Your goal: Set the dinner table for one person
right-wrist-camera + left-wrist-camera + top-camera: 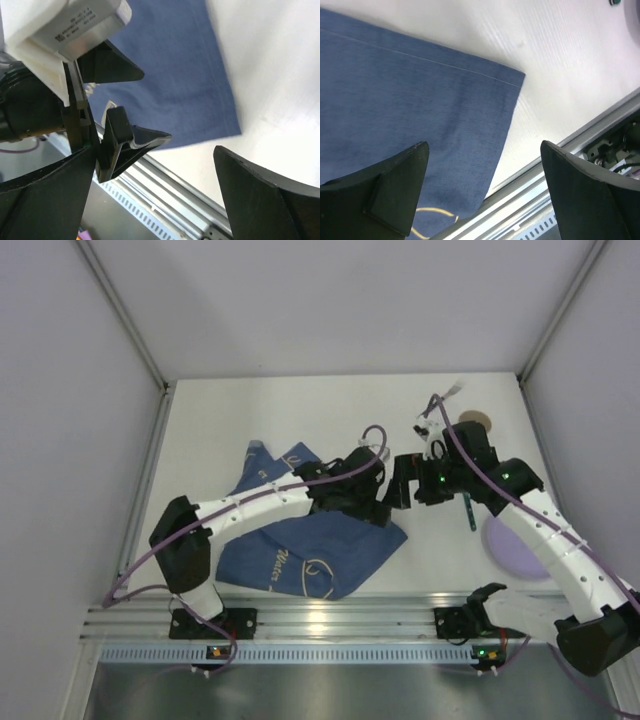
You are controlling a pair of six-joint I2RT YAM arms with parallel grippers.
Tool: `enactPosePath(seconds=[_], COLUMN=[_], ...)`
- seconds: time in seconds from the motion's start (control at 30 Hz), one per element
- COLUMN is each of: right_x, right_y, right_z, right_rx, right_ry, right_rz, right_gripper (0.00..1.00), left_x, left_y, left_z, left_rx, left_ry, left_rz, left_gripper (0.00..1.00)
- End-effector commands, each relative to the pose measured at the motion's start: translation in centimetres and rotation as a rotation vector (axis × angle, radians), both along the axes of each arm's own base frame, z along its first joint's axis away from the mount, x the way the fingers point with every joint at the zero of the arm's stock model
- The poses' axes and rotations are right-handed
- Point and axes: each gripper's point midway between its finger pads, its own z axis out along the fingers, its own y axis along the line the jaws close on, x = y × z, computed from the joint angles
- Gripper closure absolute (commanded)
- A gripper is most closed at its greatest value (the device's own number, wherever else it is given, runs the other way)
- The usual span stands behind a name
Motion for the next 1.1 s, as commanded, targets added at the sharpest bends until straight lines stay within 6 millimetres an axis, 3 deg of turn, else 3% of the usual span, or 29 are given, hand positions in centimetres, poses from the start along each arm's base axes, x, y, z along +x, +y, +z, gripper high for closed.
enactPosePath(seconds=[0.0,0.07,0.1,0.13,0.17,0.2,0.27,0.4,0.47,0.5,0.6,0.73,0.83,0.87,0.97,1.07], right_x=[3.1,3.7,4.8,5.3,5.8,7.4,9.3,14.9,16.5,18.2,20.2,21.3,20.9,20.4,19.6,17.8], right_y=[0.8,2.1,3.1,3.8,4.4,5.3,6.0,8.3,9.0,9.9,11.3,13.1,14.1,14.6,15.6,17.7], right_z=[1.4,1.2,0.4,0.3,0.0,-0.7,-1.3,-3.8,-5.1,-6.5,-9.7,-12.4,-14.7,-16.0,-16.9,-18.0], right_rx=[0.022,0.069,0.086,0.106,0.11,0.111,0.1,0.053,0.025,0.013,0.006,0.013,-0.008,-0.023,-0.025,-0.025], right_ry=[-0.064,-0.04,-0.015,0.001,0.013,0.025,0.022,0.04,0.074,0.099,0.161,0.204,0.243,0.269,0.295,0.323], right_rz=[-0.047,-0.028,-0.031,-0.018,-0.011,-0.009,-0.017,-0.009,-0.007,-0.008,-0.025,-0.024,-0.012,-0.002,0.017,0.069], right_gripper=[0.0,0.0,0.01,0.0,0.0,0.01,0.0,0.0,0.0,0.0,0.0,0.0,0.0,0.0,0.0,0.0], left_x=[3.5,5.8,6.1,6.7,8.6,8.5,9.3,9.2,9.2,9.1,9.1,10.2,11.8,12.3,14.3,16.9], left_y=[2.9,6.6,8.7,10.2,13.7,15.7,20.2,25.7,28.0,28.6,30.4,32.5,34.6,34.7,35.5,35.0], left_z=[7.5,8.2,6.9,8.3,8.0,6.8,7.7,8.0,7.5,7.0,5.6,3.8,2.1,1.6,-0.3,-1.6], left_rx=[-0.088,-0.078,-0.068,-0.131,-0.14,-0.126,-0.112,-0.002,0.057,0.07,0.099,0.109,0.115,0.111,0.125,0.093], left_ry=[-0.162,-0.195,-0.166,-0.178,-0.161,-0.134,-0.173,-0.226,-0.215,-0.202,-0.175,-0.157,-0.125,-0.113,-0.089,-0.089], left_rz=[0.209,0.352,0.405,0.444,0.544,0.586,0.674,0.754,0.791,0.8,0.834,0.882,0.925,0.916,0.917,0.873], left_gripper=[0.01,0.01,0.01,0.01,0.02,0.01,0.01,0.02,0.01,0.02,0.01,0.01,0.02,0.02,0.02,0.03])
